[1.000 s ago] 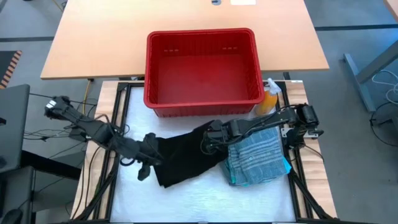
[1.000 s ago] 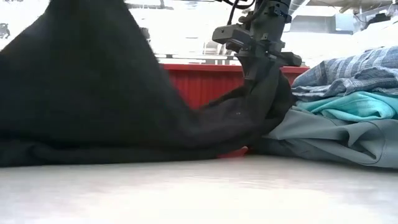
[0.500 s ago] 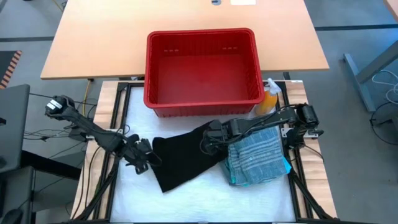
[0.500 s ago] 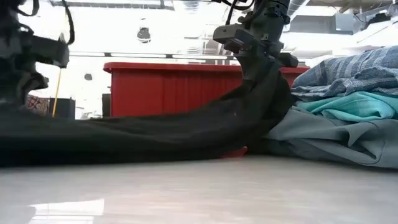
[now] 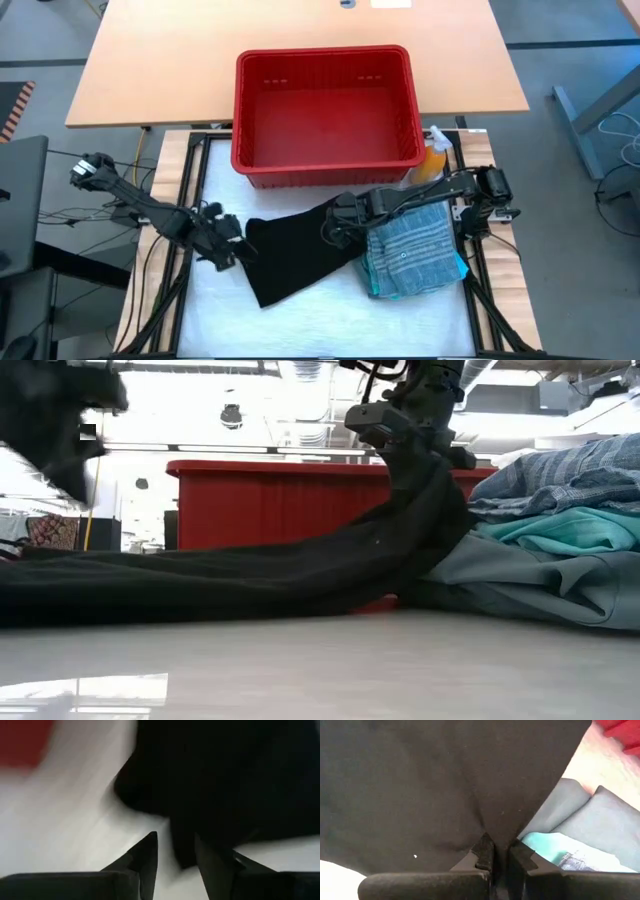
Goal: Fold Laundry from Bin
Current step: Fold the black shirt
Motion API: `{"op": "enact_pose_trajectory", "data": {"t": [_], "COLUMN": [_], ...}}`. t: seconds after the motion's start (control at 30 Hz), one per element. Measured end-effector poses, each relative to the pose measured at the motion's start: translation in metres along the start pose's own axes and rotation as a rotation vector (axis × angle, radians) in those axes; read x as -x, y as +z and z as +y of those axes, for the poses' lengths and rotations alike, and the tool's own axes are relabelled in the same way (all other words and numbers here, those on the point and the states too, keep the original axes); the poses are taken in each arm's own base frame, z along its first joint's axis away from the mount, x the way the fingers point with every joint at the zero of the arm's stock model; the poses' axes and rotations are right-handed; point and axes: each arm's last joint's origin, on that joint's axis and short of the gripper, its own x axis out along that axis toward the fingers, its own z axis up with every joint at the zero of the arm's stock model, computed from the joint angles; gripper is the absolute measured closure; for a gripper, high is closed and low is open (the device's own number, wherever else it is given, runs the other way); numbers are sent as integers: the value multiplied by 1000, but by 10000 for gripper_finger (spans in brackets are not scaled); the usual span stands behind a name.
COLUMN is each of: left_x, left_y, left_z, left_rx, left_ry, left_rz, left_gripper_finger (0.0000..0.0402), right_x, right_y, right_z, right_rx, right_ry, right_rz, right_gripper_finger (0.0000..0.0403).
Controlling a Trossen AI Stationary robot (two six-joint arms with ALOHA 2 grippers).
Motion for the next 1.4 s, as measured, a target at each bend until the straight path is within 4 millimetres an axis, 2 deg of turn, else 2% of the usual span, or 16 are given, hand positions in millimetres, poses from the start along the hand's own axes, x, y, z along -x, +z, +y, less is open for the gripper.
{"op": "enact_pose_trajectory", "data": {"t": [0.13, 0.3, 0.4, 0.53, 0.63, 0.77, 0.83, 0.93, 1.03, 1.27, 1.4], "left_x": [-6, -41, -74, -98, -127, -160, -169, -175, -169, -145, -136], "left_y": [18, 35, 37, 55, 61, 74, 86, 107, 135, 191, 204], "left_z": [-16, -9, 7, 18, 24, 24, 20, 11, 0, -5, -6], "left_rx": [-10, 10, 57, 88, 132, 154, 151, 126, 77, -57, -123], "left_ry": [-304, -535, -555, -645, -575, -541, -573, -664, -695, -566, -616], "left_rz": [-331, -519, -472, -478, -358, -269, -275, -318, -401, -535, -537], "left_gripper_finger": [283, 296, 303, 315, 324, 334, 338, 345, 349, 350, 350], "right_x": [3, 12, 19, 28, 39, 59, 70, 88, 106, 144, 159], "right_y": [2, 8, 14, 21, 27, 29, 28, 23, 16, -9, -22], "right_z": [1, 6, 7, 9, 13, 23, 27, 27, 22, 13, 14], "right_rx": [4, 35, 50, 53, 52, 81, 111, 119, 88, 33, 60], "right_ry": [11, 41, 60, 86, 118, 185, 221, 225, 191, 74, 109], "right_rz": [-1, -30, -51, -77, -104, -137, -126, -69, 3, 108, 99], "right_gripper_finger": [357, 357, 357, 357, 357, 357, 357, 357, 357, 357, 357]}}
